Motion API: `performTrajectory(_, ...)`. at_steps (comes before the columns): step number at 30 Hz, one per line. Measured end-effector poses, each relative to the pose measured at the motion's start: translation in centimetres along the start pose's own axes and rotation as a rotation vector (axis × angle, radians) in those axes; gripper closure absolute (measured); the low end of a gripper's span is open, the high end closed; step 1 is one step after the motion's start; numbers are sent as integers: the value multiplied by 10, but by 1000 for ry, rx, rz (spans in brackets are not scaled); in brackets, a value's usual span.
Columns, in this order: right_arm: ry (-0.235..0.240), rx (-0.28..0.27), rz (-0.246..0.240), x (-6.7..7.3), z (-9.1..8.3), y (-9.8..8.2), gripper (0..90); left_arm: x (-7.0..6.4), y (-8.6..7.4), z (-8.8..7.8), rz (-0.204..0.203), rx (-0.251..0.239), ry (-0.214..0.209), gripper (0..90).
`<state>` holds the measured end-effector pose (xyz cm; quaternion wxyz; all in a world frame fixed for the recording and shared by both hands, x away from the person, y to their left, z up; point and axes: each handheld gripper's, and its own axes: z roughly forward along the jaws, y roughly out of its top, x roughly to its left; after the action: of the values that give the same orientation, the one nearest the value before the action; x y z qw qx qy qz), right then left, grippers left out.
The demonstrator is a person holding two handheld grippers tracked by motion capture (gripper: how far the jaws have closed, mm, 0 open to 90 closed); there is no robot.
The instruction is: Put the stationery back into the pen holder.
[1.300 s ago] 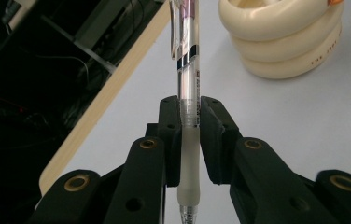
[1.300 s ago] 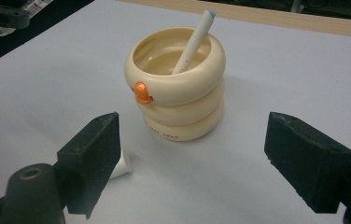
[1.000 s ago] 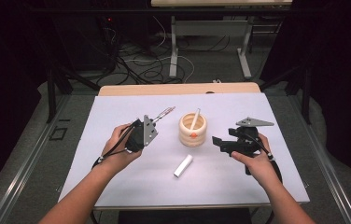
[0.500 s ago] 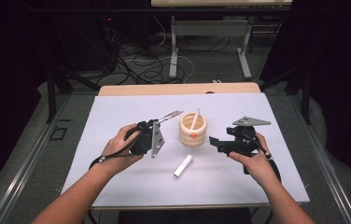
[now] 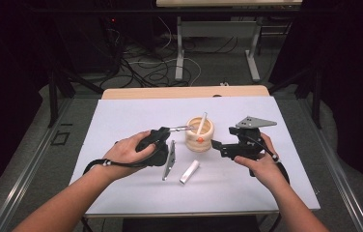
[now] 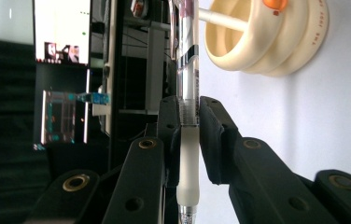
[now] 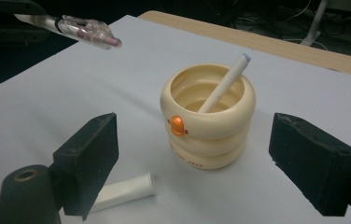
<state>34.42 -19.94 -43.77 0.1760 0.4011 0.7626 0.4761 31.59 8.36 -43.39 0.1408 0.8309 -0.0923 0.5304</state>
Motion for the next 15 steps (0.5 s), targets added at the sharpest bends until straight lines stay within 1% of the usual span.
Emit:
performTrajectory(1,0,2,-10,1,0,2,156,0,1,0,29,-1,5,795)
performTrajectory(2,3,0,-19,2,0,3,156,-1,2,0,41,1,-5,794)
performTrajectory(3,2,5,-19,3,-1,5,158,-2,2,0,52,-2,-7,795)
performTrajectory(4,6,12,-14,4,-1,7,169,-3,3,0,72,-5,-4,795)
performTrajectory(5,17,18,-21,4,-1,8,187,-3,4,0,101,1,-13,795)
performTrajectory(6,20,23,-16,5,-1,9,198,-5,5,-1,107,-2,-7,795)
performTrajectory(7,29,31,-19,5,-1,11,209,-6,6,0,120,-7,-14,794)
performTrajectory(8,28,31,-33,5,0,12,225,-6,7,-1,141,-2,-17,795)
performTrajectory(9,38,41,-30,5,0,13,240,-9,7,-2,150,-14,-2,794)
performTrajectory(10,46,47,-35,5,0,14,252,-9,7,-2,165,-9,-12,795)
performTrajectory(12,61,55,-33,6,1,16,286,-12,8,-2,180,-16,-16,794)
performTrajectory(13,74,62,-31,7,2,17,302,-12,8,-2,204,-16,-28,795)
performTrajectory(14,85,72,-28,8,2,18,314,-14,8,-3,209,-20,-16,795)
performTrajectory(15,90,77,-35,8,3,19,333,-17,8,-4,207,-20,-21,795)
